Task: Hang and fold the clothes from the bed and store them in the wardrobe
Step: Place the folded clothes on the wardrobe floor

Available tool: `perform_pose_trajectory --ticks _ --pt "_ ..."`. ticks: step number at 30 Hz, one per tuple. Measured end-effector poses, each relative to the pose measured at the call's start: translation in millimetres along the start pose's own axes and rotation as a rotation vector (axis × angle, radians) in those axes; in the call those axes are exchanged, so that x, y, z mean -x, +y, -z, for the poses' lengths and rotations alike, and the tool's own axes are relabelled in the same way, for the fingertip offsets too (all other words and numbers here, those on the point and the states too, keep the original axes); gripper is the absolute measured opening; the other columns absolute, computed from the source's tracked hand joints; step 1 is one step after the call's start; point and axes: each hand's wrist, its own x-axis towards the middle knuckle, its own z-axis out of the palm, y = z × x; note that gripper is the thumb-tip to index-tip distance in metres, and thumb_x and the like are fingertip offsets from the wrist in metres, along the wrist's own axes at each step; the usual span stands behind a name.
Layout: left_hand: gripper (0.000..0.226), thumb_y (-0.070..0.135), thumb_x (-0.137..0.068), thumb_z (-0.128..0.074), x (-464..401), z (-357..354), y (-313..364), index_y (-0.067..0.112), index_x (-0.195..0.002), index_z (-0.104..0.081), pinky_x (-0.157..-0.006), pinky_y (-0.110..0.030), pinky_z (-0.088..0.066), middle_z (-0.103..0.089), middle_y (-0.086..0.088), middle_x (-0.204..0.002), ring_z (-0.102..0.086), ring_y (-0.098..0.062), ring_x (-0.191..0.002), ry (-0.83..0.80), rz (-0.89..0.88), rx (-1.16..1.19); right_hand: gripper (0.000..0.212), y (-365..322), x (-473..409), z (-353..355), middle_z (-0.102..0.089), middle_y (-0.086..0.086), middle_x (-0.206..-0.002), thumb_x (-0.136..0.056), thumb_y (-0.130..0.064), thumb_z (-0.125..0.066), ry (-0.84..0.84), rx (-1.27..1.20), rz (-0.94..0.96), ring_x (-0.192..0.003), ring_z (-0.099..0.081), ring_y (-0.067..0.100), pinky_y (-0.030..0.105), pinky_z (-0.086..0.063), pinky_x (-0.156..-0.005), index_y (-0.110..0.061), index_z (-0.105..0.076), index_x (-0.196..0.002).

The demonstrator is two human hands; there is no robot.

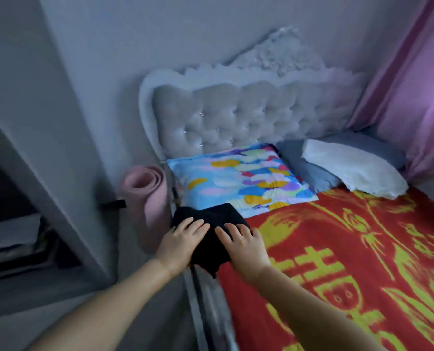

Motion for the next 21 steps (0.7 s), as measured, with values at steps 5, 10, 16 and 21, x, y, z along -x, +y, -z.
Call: perform_pose_trajectory --ticks 5,10,16,21 --pt "0.068 0.001 -0.094 -0.036 127 27 -108 0.026 -0.153 -0.013 -0.112 -0.036 -0.030 -0.010 0.008 -0.160 -0.008 -0.014 -0.147 0.012 0.337 -0.017 0.078 -146 -46 42 -0.064 0.000 -0.117 -0.057 -0.035 -0.084 0.098 0.076 0.350 -0.095 -0.065 0.024 0.033 -0.052 -0.073 -0.027 -0.057 -0.130" --pt "0.068 0.004 -0.094 -0.040 247 37 -198 0.024 -0.153 -0.012 -0.114 -0.036 -0.027 -0.010 0.007 -0.160 -0.008 -0.016 -0.147 -0.029 0.569 -0.020 0.065 -290 -63 67 -0.071 -0.004 -0.094 -0.045 -0.035 -0.088 0.204 0.044 0.556 -0.073 -0.068 0.019 0.029 -0.053 -0.056 -0.028 -0.072 -0.108" --pt "0.062 0.010 -0.096 -0.040 363 46 -304 0.022 -0.152 -0.016 -0.112 -0.039 -0.030 -0.016 0.004 -0.158 -0.013 -0.019 -0.145 -0.069 0.686 -0.015 0.071 -452 -91 67 -0.029 0.009 -0.150 -0.092 -0.020 -0.051 0.119 -0.028 0.710 -0.130 -0.038 0.033 0.044 -0.033 -0.099 -0.022 -0.012 -0.151" --pt "0.062 0.014 -0.096 -0.043 419 46 -382 0.023 -0.151 -0.018 -0.110 -0.039 -0.034 -0.018 0.003 -0.157 -0.015 -0.021 -0.144 -0.102 0.703 -0.040 0.070 -548 -107 72 -0.046 0.006 -0.142 -0.086 -0.028 -0.063 0.083 0.004 0.677 -0.121 -0.051 0.032 0.041 -0.043 -0.092 -0.022 -0.030 -0.147"
